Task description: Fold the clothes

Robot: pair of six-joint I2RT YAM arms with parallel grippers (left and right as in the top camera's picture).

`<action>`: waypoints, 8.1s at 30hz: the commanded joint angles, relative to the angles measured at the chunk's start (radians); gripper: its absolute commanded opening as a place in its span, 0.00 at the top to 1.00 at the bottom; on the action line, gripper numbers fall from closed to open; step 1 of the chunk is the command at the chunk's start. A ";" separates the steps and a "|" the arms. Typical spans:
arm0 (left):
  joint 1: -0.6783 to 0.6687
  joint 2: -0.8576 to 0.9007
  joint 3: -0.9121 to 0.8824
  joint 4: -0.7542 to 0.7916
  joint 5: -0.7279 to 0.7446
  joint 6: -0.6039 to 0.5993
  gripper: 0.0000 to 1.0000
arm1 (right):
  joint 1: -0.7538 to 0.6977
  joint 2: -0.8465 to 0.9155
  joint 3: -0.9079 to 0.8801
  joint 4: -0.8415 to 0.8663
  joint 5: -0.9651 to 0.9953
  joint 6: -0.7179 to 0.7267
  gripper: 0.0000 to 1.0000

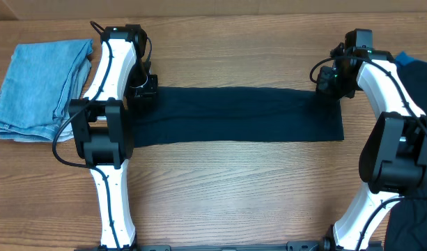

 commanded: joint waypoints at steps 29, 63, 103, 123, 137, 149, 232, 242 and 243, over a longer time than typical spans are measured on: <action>-0.001 0.003 -0.003 0.014 0.005 0.009 0.72 | 0.000 -0.067 0.084 -0.270 -0.146 0.034 0.96; 0.000 0.003 -0.003 0.015 0.005 0.009 0.72 | -0.047 -0.041 0.031 -0.251 0.110 0.484 0.54; 0.000 0.003 -0.003 0.037 0.004 0.009 0.71 | -0.048 -0.030 -0.156 -0.324 0.044 0.568 0.96; 0.000 0.003 -0.003 0.041 0.004 0.009 0.64 | -0.031 -0.054 0.163 -0.466 0.069 0.272 0.23; -0.002 0.002 -0.002 0.071 0.068 0.050 0.54 | 0.177 -0.051 0.126 -0.206 -0.156 -0.606 0.03; -0.328 -0.068 0.361 0.050 0.124 0.517 0.50 | 0.077 -0.051 0.126 -0.072 -0.053 -0.261 0.00; -0.518 -0.012 0.002 0.208 0.063 0.696 0.96 | -0.028 0.015 -0.238 0.262 0.077 -0.182 0.95; -0.515 -0.012 0.011 0.079 -0.021 0.681 0.95 | -0.028 0.015 -0.238 0.263 0.077 -0.183 0.95; -0.515 -0.012 0.011 0.076 -0.021 0.681 0.91 | -0.028 0.015 -0.238 0.263 0.077 -0.183 0.95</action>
